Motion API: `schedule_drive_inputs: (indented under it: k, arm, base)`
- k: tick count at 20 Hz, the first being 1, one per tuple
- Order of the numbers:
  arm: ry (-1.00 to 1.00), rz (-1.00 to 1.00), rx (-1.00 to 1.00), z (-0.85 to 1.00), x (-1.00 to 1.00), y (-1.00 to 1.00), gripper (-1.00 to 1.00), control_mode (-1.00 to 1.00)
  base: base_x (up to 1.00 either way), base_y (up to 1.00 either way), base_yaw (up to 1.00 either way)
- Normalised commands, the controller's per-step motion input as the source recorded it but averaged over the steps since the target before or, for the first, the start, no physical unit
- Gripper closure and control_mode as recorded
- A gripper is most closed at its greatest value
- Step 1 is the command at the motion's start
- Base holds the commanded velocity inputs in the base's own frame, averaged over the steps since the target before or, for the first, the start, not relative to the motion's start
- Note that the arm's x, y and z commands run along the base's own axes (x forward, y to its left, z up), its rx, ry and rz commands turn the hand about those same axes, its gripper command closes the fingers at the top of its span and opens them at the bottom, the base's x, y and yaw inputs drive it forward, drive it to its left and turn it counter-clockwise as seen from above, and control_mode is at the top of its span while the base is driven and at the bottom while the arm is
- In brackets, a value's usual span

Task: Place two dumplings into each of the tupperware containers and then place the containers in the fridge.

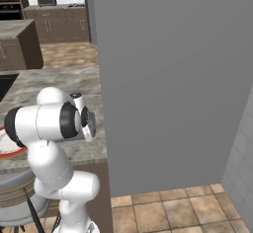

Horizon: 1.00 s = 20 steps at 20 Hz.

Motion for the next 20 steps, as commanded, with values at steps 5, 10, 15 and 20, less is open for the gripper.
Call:
schedule_drive_inputs:
  k: [5,10,15,20]
  arm:
    - [0.09,-0.15,0.00,-0.27,0.00,0.00,1.00,-1.00]
    - [0.01,-0.23,0.03,0.02,-0.19,0.00,1.00,-1.00]
    - [-0.09,-0.22,0.17,0.44,-0.54,-0.08,1.00,-1.00]
    - [-0.17,-0.20,0.19,0.88,-0.69,-0.34,1.00,-1.00]
  base:
    - [0.00,0.00,0.00]
    - [0.00,0.00,0.00]
    - [0.00,0.00,0.00]
    - [0.00,0.00,0.00]
